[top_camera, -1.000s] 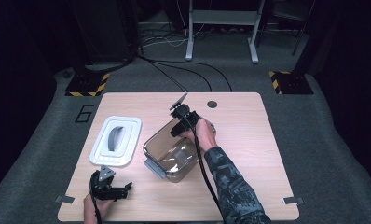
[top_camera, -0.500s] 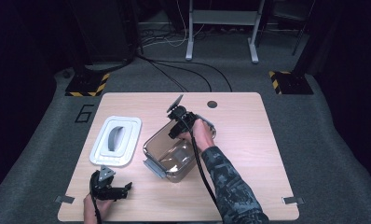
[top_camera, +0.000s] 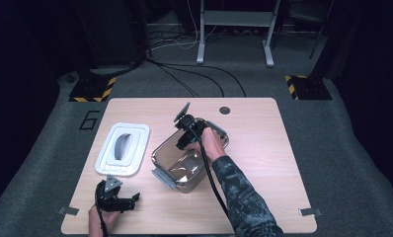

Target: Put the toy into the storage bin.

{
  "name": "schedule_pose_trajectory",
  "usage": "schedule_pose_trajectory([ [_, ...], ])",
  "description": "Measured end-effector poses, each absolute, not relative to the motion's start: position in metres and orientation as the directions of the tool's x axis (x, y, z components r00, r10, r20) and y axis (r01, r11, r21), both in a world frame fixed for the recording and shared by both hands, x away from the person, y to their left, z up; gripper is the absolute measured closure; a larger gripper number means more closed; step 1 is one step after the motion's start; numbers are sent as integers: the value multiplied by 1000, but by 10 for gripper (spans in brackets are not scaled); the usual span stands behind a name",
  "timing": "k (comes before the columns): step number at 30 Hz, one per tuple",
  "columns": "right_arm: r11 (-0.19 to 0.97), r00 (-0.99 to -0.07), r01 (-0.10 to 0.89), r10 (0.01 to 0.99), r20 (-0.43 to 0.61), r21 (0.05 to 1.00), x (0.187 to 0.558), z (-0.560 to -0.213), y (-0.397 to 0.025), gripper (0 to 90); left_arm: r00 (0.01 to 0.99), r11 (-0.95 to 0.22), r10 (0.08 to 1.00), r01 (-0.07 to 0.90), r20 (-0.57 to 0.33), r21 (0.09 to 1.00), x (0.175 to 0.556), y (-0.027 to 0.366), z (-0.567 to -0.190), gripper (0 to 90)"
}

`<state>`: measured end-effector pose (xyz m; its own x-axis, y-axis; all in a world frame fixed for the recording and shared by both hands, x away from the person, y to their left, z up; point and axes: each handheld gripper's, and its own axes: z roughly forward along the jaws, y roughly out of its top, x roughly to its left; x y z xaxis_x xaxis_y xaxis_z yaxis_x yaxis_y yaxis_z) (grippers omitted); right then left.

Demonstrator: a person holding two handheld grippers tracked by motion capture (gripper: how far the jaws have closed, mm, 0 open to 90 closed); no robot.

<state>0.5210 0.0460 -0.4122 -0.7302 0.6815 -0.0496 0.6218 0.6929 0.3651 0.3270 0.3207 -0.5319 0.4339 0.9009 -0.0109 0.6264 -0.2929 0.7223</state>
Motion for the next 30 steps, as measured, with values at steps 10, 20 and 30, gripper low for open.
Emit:
schedule_pose_trajectory([
  [10,682,-754,554,654,-59,477,494,-383,28,61,432,-292,902,624,-9,725,327,321,-532,29],
  [20,621,-732,512,677,-77,594,468,-358,-10,10,432,-292,902,625,-9,724,327,321,-532,29],
  [30,531,-671,514,738,-69,673,439,-354,-64,0,431,-291,902,625,-9,725,327,320,-532,29],
])
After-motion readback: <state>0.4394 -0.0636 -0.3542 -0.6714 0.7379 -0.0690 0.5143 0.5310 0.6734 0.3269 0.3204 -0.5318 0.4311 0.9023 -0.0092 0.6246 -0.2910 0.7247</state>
